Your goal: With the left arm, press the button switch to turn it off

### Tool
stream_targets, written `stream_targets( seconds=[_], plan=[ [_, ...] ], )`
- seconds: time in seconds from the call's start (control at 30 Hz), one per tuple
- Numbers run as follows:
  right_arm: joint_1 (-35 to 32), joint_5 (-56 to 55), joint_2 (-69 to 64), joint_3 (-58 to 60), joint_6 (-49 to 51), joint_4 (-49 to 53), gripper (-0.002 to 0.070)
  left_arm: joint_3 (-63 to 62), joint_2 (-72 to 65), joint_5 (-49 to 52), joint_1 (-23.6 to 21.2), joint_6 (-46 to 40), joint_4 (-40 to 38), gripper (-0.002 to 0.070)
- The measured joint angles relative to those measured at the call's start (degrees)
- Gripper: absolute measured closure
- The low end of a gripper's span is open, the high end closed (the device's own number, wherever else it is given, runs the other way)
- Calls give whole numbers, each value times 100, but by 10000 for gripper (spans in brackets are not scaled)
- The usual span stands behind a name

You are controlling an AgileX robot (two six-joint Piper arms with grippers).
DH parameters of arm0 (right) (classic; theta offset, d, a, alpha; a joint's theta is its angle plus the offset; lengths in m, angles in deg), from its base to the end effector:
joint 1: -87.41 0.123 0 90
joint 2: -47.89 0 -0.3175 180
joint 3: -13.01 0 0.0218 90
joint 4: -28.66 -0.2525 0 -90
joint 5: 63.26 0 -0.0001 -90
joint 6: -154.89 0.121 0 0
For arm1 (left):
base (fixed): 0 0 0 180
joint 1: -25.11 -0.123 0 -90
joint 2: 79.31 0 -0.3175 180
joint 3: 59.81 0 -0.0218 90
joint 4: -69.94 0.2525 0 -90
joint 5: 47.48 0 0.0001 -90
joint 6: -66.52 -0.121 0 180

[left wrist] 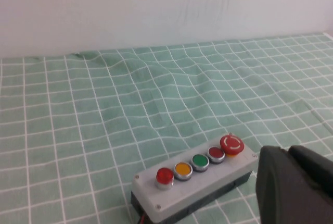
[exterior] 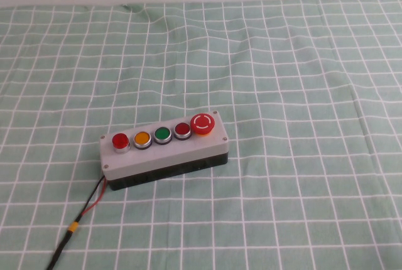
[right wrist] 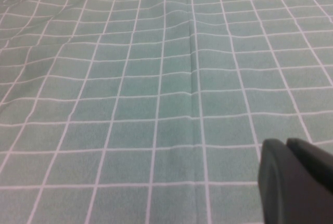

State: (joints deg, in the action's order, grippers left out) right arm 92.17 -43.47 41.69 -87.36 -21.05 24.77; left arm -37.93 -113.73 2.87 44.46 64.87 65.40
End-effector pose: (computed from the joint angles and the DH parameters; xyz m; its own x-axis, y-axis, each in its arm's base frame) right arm 0.0507 0.0070 0.1648 -0.2793 0.1115 -0.9537 -0.0681 0.9884 0.1355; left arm 0.0464 -0.0241 0.4262 -0.2773 0.0743 -0.9579 0.3799 0.9242 -0.0383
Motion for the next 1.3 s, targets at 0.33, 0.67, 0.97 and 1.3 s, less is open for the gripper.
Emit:
stream_targets(
  seconds=[0.33,0.67,0.97,1.3],
  plan=[
    [0,0,0,0,0,0,692,1588,2010,-132,0,425,0,678],
    [0,0,0,0,0,0,692,1659,2155,-144,0,515,35,678],
    [0,0,0,0,0,0,692,1659,2155,-156,0,515,83,678],
    [0,0,0,0,0,0,692,2571,2194,-1971,-335,515,793,678]
  ],
)
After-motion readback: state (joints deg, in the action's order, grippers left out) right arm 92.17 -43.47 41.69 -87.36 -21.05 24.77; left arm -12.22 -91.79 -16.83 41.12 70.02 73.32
